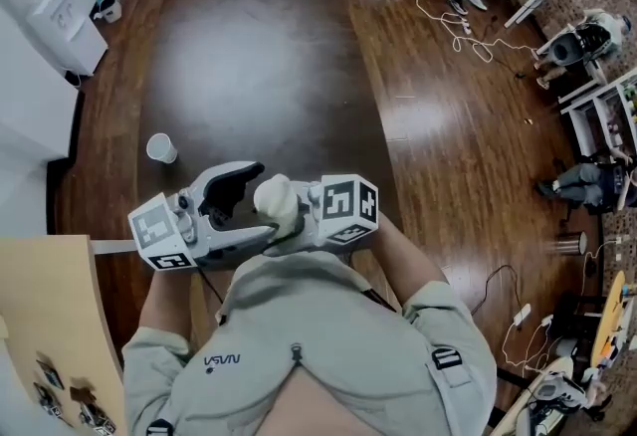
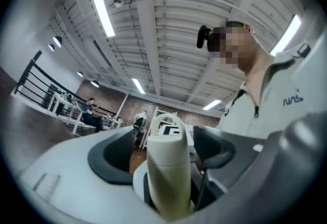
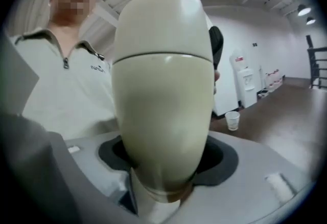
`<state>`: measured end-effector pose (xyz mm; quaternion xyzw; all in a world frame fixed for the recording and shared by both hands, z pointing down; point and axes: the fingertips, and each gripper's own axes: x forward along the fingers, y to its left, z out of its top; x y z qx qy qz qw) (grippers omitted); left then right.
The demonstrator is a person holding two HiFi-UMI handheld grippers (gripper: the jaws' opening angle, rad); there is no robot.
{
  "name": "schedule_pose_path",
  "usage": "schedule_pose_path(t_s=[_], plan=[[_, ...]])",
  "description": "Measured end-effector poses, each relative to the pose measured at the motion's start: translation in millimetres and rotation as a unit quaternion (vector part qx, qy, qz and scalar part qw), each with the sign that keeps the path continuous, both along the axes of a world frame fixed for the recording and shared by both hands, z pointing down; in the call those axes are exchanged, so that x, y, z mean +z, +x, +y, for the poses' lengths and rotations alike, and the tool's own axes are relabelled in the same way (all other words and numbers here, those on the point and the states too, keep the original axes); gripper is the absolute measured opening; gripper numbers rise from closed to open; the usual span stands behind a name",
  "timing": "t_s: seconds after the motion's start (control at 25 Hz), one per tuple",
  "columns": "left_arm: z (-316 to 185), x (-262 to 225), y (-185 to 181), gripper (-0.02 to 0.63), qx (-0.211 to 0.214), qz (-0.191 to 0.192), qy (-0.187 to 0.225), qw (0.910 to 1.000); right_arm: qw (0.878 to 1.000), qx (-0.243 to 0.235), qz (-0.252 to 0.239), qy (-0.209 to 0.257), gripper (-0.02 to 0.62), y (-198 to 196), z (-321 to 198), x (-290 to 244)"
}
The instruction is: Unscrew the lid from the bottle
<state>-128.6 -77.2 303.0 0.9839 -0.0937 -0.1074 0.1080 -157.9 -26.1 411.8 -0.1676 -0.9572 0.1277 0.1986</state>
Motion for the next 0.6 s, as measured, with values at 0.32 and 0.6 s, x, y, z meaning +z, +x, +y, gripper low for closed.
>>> schedule_pose_path(t_s=[0.32, 0.6], plan=[[13, -22, 13, 0.367, 0.121, 0.022, -0.005, 0.9924, 0.985, -0.142, -0.03, -0.098, 0.302, 2, 37, -33], [20, -7, 14, 0.356, 0.147, 0.013, -0.021, 0.9888, 0.984, -0.146, -0.022, -0.103, 0.302, -2, 44, -25]])
